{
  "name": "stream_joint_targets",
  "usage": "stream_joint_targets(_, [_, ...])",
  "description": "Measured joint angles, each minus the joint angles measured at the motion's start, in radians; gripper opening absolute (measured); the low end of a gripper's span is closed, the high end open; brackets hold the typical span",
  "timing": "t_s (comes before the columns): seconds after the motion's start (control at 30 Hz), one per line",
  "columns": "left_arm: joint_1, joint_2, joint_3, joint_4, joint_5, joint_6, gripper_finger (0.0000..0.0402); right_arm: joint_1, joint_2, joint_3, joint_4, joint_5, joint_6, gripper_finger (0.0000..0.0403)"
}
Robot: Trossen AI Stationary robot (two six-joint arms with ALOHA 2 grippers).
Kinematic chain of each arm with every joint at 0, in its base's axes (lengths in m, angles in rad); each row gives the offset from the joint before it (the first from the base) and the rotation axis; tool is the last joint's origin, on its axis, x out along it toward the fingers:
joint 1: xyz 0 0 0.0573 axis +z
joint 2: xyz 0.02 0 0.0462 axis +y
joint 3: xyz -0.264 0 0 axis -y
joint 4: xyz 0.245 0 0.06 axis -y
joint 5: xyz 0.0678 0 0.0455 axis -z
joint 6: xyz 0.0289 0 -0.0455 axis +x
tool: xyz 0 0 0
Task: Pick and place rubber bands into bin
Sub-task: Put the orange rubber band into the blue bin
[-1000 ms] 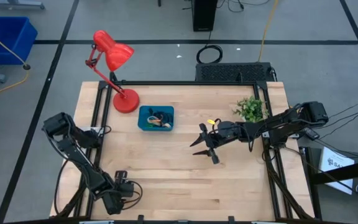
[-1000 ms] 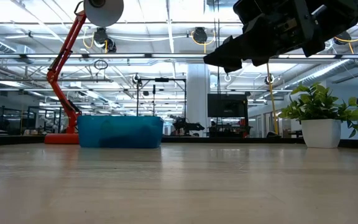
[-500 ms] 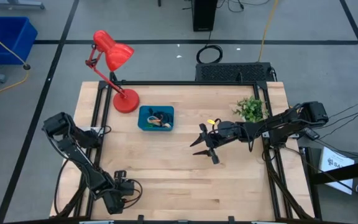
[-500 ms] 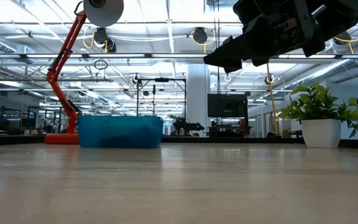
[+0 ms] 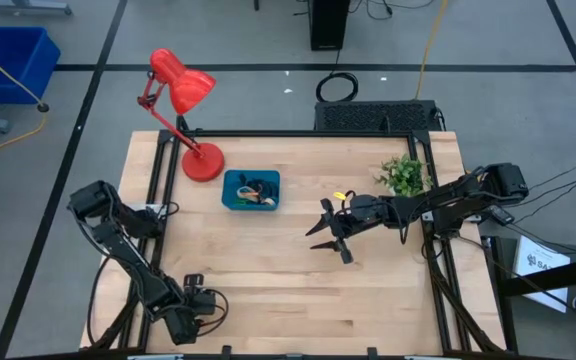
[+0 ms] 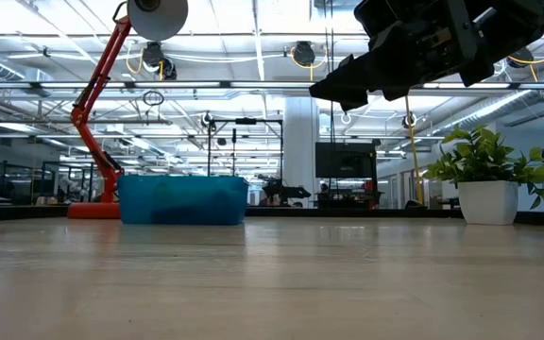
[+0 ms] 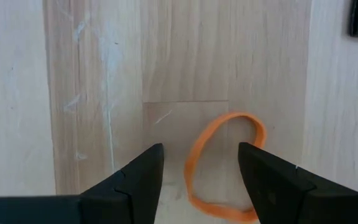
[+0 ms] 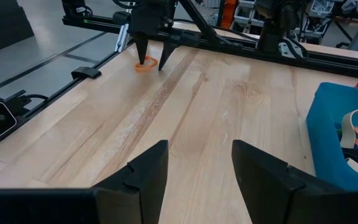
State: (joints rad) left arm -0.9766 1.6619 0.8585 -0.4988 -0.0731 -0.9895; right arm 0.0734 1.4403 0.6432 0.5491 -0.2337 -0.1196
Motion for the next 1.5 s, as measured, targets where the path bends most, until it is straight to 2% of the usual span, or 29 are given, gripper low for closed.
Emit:
stream_joint_targets(0.1, [-0.004, 0.0, 0.0, -0.015, -0.003, 0.025, 0.0192, 0.0, 0.0, 0.0, 0.0, 0.0, 0.0, 0.0173])
stream_joint_targets(0.37, [-0.006, 0.001, 0.0, -0.029, -0.025, 0.069, 0.0095, 0.0, 0.0, 0.0, 0.0, 0.0, 0.0, 0.0172])
stream_joint_targets(0.73, [-0.007, 0.001, -0.001, -0.009, -0.04, 0.09, 0.0015, 0.0, 0.0, 0.0, -0.001, 0.0, -0.001, 0.0173])
stream_joint_targets(0.9, [0.016, 0.002, -0.001, 0.016, -0.057, -0.015, 0.0011, 0.0, 0.0, 0.0, 0.0, 0.0, -0.003, 0.0172])
stream_joint_targets(1.07, [0.067, -0.011, -0.002, 0.117, -0.078, 0.02, 0.0006, 0.0, 0.0, 0.0, 0.0, 0.0, -0.022, 0.0173])
stream_joint_targets(1.27, [0.194, -0.019, -0.002, 0.321, -0.088, 0.178, 0.0004, 0.0, 0.0, 0.0, 0.001, 0.0, -0.031, 0.0172])
stream_joint_targets(1.5, [0.381, -0.019, 0.0, 0.747, -0.162, 0.646, 0.0003, 0.0, 0.0, 0.0, 0.0, 0.0, -0.029, 0.0174])
